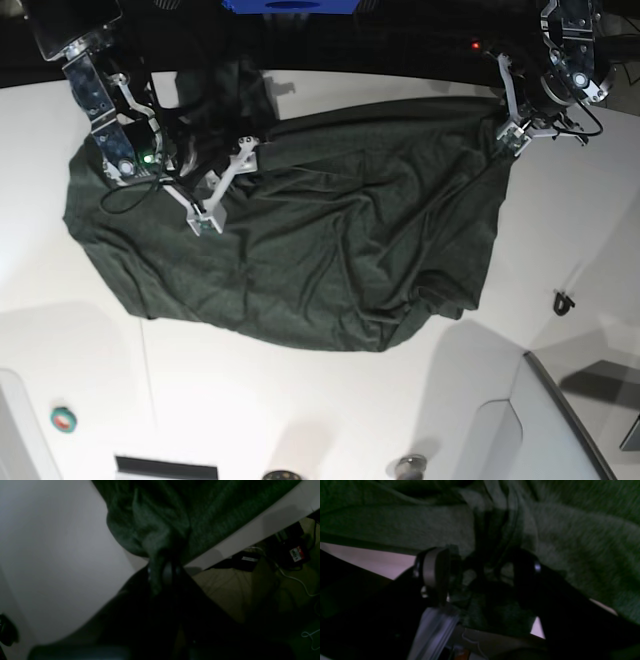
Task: Layout the t-shirt on the table in an organized manner, then fold the t-shirt properly
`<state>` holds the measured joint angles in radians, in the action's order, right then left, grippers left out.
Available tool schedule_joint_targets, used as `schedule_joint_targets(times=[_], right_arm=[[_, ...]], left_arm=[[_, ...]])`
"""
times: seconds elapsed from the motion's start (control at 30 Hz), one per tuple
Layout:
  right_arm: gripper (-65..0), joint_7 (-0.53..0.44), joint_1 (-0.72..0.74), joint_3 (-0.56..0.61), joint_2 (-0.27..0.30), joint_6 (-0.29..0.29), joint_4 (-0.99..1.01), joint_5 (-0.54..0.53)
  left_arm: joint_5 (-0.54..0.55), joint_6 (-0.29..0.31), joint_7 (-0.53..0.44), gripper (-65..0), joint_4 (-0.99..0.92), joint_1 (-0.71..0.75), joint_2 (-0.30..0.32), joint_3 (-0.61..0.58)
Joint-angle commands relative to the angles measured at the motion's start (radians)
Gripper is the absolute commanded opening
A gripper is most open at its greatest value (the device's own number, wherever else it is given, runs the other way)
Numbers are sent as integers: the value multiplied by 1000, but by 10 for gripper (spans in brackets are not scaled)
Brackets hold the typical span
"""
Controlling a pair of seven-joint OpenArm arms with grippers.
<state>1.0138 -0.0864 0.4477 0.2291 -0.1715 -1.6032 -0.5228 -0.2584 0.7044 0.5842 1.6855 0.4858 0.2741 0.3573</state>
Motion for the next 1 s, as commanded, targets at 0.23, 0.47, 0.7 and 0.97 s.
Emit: schedule_joint_targets(times=[0.23,0.47,0.7,0.97], right_arm=[[-636,-2,7,-2,3,0,-1,-3],[-642,32,-57,-10,31,-1,-217,-3],[-642,119,33,-10,23,-3,-294,-3],[-642,228,369,-8,-21,-3,-243,-4]], left_arm=[[0,-9,-7,-650,15,7,15,6],[0,-9,-7,-650,15,9,17,6],[0,-9,-7,-650,15,11,15,6],[0,-9,-7,-650,17,11,15,6]])
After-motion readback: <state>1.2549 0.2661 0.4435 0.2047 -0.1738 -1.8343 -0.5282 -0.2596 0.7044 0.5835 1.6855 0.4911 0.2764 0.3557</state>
